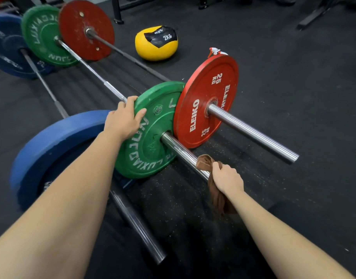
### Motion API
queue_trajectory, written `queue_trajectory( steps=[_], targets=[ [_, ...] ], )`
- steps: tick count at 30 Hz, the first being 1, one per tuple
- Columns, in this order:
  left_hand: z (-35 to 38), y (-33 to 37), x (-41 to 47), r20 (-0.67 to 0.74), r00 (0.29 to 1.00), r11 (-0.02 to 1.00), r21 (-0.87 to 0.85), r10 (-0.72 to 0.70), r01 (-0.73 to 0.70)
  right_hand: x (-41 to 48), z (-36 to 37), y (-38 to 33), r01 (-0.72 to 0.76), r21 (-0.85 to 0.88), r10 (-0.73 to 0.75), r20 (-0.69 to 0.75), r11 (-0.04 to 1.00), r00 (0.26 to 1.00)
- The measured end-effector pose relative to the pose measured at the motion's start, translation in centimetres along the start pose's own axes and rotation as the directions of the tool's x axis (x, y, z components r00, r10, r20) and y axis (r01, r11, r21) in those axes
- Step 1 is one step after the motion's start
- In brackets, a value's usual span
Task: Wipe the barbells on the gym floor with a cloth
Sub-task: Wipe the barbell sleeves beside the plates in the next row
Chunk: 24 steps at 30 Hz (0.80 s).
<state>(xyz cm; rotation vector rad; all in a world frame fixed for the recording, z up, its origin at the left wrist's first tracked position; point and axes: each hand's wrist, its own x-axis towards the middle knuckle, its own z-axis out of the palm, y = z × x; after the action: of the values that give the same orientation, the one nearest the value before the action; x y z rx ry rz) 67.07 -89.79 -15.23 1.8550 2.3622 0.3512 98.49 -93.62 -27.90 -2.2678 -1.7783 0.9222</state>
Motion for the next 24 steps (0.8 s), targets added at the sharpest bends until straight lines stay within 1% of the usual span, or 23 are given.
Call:
queue_trajectory(
  steps=[5,8,10,11,13,14,15,16,18,19,20,21,22,23,24],
  targets=[
    [0.1,0.4,-0.5,-0.056,0.998,1.000,-0.018,0.004,-0.005,-1.6,-0.3,2.4,0.003,-0.012,-0.003,-0.033,1.000,0.999],
    [0.3,0.3,-0.6,-0.066,0.998,1.000,-0.028,0.001,-0.003,-2.6,-0.7,4.2,-0.046,0.003,0.046,-0.040,0.999,0.998],
    [0.5,0.2,-0.6,-0.068,0.998,0.999,-0.038,-0.008,0.005,-3.1,-1.3,4.6,-0.050,-0.031,0.049,-0.045,0.998,0.998],
    [0.5,0.1,-0.6,-0.070,0.998,0.999,-0.045,-0.009,0.006,-3.3,-1.6,4.4,-0.035,-0.077,0.030,-0.070,0.996,0.997],
    [0.6,0.1,-0.5,-0.077,0.997,0.998,-0.063,-0.007,0.003,-3.5,-2.1,3.6,0.026,-0.142,-0.049,-0.163,0.990,0.985],
    [0.7,0.1,-0.5,-0.081,0.997,0.998,-0.070,-0.006,0.000,-3.6,-2.2,2.9,0.075,-0.124,-0.101,-0.213,0.989,0.972],
    [0.8,0.0,-0.4,-0.086,0.996,0.997,-0.075,-0.006,0.000,-3.6,-2.2,2.0,0.136,-0.056,-0.146,-0.263,0.989,0.954],
    [0.9,-0.1,-0.3,-0.086,0.996,0.997,-0.075,-0.007,0.001,-3.5,-2.2,0.9,0.205,0.057,-0.177,-0.314,0.977,0.933],
    [1.1,-0.3,0.0,-0.082,0.997,0.997,-0.073,-0.010,0.004,-2.9,-1.9,-2.4,0.349,0.278,-0.209,-0.430,0.895,0.878],
    [1.1,-0.4,0.1,-0.073,0.997,0.997,-0.071,-0.009,0.004,-2.3,-1.7,-4.4,0.418,0.333,-0.223,-0.491,0.845,0.842],
    [1.1,-0.6,0.3,-0.064,0.998,0.998,-0.067,-0.008,0.004,-1.6,-1.3,-6.4,0.495,0.341,-0.255,-0.554,0.799,0.793],
    [1.2,-0.7,0.4,-0.059,0.998,0.998,-0.066,-0.006,0.002,-0.7,-0.7,-8.4,0.572,0.305,-0.313,-0.599,0.762,0.737],
    [1.2,-0.8,0.5,-0.056,0.998,0.998,-0.067,-0.005,0.001,0.3,0.1,-10.1,0.639,0.215,-0.405,-0.616,0.738,0.675],
    [1.2,-0.8,0.6,-0.057,0.998,0.998,-0.070,-0.003,-0.001,1.5,1.3,-11.4,0.688,0.067,-0.525,-0.595,0.723,0.609],
    [1.3,-0.9,0.6,-0.059,0.998,0.997,-0.072,-0.001,-0.003,2.9,2.7,-12.2,0.719,-0.111,-0.652,-0.531,0.687,0.541]
  ],
)
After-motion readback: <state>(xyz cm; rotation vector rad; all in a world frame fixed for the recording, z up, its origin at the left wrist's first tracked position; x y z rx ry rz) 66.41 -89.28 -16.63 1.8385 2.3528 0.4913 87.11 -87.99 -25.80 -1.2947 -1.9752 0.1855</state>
